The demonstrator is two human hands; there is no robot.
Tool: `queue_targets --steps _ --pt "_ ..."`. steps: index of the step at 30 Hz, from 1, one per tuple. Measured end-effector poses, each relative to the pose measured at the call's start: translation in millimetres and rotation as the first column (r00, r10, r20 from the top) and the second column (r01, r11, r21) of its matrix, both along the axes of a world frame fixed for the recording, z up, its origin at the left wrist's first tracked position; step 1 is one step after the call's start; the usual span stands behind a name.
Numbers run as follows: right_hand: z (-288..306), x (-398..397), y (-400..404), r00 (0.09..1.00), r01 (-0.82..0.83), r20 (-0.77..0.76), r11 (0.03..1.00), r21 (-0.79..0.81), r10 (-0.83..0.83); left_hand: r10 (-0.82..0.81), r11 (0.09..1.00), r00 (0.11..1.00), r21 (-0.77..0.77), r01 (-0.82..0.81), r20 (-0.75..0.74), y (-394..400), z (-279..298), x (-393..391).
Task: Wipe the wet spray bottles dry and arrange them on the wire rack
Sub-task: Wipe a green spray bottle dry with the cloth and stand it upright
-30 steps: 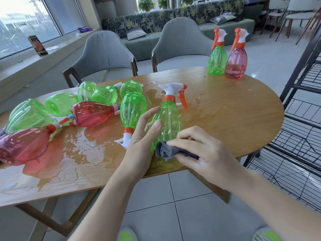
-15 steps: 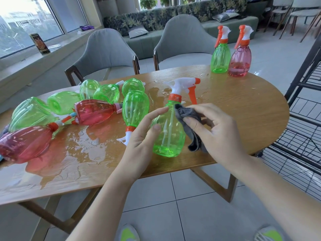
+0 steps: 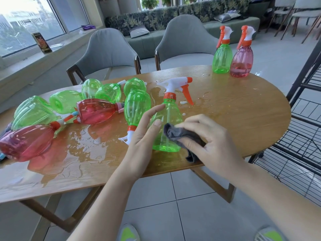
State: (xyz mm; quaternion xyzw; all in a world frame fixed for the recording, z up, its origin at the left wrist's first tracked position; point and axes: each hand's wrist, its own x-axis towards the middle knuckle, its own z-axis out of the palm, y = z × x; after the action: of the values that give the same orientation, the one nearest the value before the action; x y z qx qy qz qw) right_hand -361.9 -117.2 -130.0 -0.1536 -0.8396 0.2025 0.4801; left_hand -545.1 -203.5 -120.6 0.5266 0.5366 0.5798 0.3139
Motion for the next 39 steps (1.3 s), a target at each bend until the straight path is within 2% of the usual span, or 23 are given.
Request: queue_targets --steps 5,9,11,15,18,22,26,31,39 --pt "-11 1 -11 0.992 -0.077 0.111 0.982 0.171 0.059 0.026 0.999 1.0 0.024 -0.026 -0.005 2 0 2" --pt "-12 2 -9 0.987 -0.062 0.162 0.952 0.299 0.013 0.02 1.0 1.0 0.01 -0.02 0.008 1 0 0" --pt "-8 2 -7 0.99 -0.045 0.142 0.948 0.314 0.0 0.012 1.0 1.0 0.004 -0.012 0.019 -1 0 -2" --pt "5 -1 0 0.996 0.089 -0.011 0.966 0.242 -0.089 -0.062 0.998 0.997 -0.002 0.062 0.049 -3 -2 -7" --pt "15 -3 8 0.968 0.229 -0.135 0.966 0.119 -0.213 -0.096 0.995 0.995 0.002 0.096 0.001 -4 -4 -10" --pt "16 -5 11 0.93 0.337 -0.171 0.94 0.052 -0.324 -0.105 0.994 0.993 0.016 0.106 -0.055 -7 -1 -7" --pt "9 -3 6 0.942 0.304 -0.142 0.952 -0.023 -0.304 -0.081 0.996 0.997 0.021 0.081 -0.005 -4 -2 -3" --pt "-1 2 -3 0.978 0.19 -0.084 0.982 0.002 -0.189 -0.004 1.0 0.998 0.016 0.005 -0.06 -4 1 -1" --pt "5 3 8 0.971 0.206 -0.112 0.976 -0.065 -0.212 -0.055 0.998 0.998 -0.01 0.055 0.024 -3 -3 5"
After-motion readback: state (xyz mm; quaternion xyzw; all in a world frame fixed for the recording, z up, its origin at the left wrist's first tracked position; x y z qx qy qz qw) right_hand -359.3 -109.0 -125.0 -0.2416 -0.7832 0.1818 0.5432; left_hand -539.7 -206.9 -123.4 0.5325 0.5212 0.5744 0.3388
